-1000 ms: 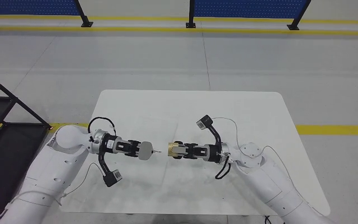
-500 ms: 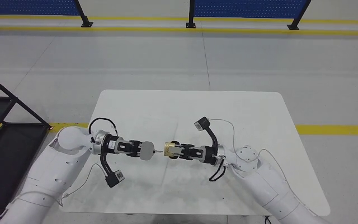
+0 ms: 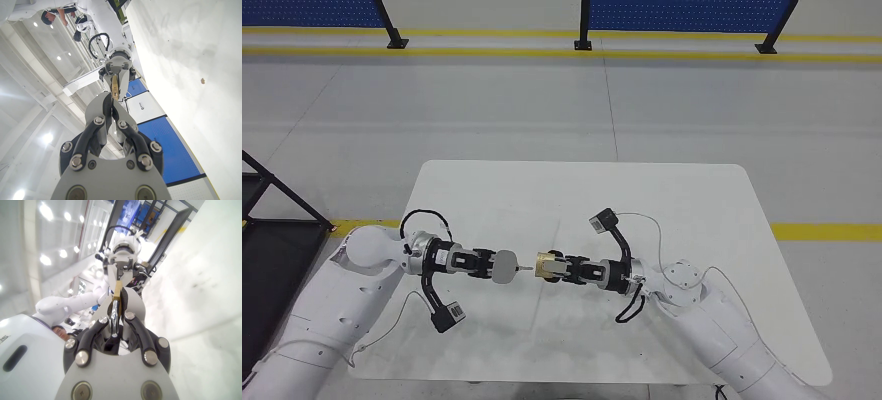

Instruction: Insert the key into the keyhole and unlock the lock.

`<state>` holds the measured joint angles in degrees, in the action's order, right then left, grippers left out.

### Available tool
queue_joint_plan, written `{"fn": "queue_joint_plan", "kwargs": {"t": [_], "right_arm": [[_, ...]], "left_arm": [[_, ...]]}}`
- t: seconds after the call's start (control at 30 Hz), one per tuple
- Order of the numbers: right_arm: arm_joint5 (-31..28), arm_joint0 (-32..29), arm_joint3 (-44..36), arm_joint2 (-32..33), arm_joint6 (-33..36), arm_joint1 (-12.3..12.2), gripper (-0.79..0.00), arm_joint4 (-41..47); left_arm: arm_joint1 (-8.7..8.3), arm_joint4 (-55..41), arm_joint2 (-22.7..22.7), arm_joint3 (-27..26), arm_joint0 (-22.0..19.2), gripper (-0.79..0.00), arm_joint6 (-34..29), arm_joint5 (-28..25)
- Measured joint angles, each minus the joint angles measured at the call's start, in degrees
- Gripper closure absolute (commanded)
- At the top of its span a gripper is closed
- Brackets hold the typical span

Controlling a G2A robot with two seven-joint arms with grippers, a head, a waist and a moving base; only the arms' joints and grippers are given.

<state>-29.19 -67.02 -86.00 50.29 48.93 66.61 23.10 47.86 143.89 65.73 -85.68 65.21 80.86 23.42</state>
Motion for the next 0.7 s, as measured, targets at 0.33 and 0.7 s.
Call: {"fn": "queue_joint_plan", "kwargs": {"t": [0.33,0.7], "right_arm": [[0.1,0.3,0.5,-0.2,0.3,0.4,0.000,-0.1],[0.1,0.3,0.8,0.0,0.4,0.7,0.000,-0.2]], "left_arm": [[-0.03,-0.3,-0.9,0.9,-0.8,0.000,0.0,0.0],[-0.12,-0.3,-1.6,1.1,-1.2,0.000,-0.3,0.3]]}}
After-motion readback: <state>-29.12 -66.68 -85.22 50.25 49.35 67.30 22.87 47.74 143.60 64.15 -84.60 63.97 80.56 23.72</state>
